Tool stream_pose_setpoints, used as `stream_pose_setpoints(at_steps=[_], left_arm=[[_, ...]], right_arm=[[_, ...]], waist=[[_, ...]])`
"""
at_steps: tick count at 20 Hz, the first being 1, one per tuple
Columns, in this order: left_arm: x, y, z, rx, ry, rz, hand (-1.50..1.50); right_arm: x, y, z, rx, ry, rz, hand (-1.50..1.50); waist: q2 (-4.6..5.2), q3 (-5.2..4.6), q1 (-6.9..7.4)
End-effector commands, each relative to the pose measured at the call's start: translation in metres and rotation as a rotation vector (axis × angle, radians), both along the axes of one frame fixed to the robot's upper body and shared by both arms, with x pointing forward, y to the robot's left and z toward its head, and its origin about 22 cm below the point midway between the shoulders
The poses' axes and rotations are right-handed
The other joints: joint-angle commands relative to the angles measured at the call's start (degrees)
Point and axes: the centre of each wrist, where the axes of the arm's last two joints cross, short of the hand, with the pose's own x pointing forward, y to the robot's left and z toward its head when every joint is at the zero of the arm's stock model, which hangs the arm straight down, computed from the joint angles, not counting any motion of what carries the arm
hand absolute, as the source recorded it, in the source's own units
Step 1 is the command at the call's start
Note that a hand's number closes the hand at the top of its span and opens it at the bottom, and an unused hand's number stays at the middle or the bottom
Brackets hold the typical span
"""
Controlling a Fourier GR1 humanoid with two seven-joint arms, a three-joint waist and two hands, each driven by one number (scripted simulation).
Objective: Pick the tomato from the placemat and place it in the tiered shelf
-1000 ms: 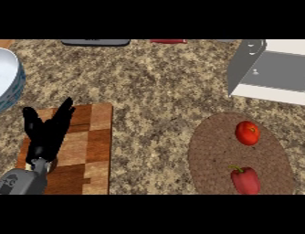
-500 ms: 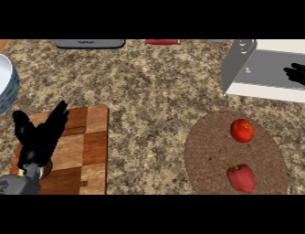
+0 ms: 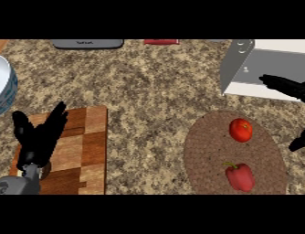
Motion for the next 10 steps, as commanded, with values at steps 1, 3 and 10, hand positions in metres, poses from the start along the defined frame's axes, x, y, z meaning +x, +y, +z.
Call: stream_pose_setpoints(at_steps=[1,3,10], left_arm=[[-0.017,0.004,-0.025,-0.006,0.083,0.026,0.0],[-0.003,-0.007,-0.019,-0.013,0.071,0.015,0.0],[-0.009,0.007,-0.021,-0.004,0.071,0.012,0.0]], right_arm=[[-0.006,0.008,-0.002,-0.086,-0.003,0.001,-1.5],[-0.016,0.005,-0.004,-0.088,0.026,-0.017,-1.5],[-0.011,0.029,-0.019,-0.132,-0.002,-0.066,-1.5]], waist=[[0.39,-0.54,-0.09],[0.35,-0.55,-0.5],[0.43,-0.54,-0.06]])
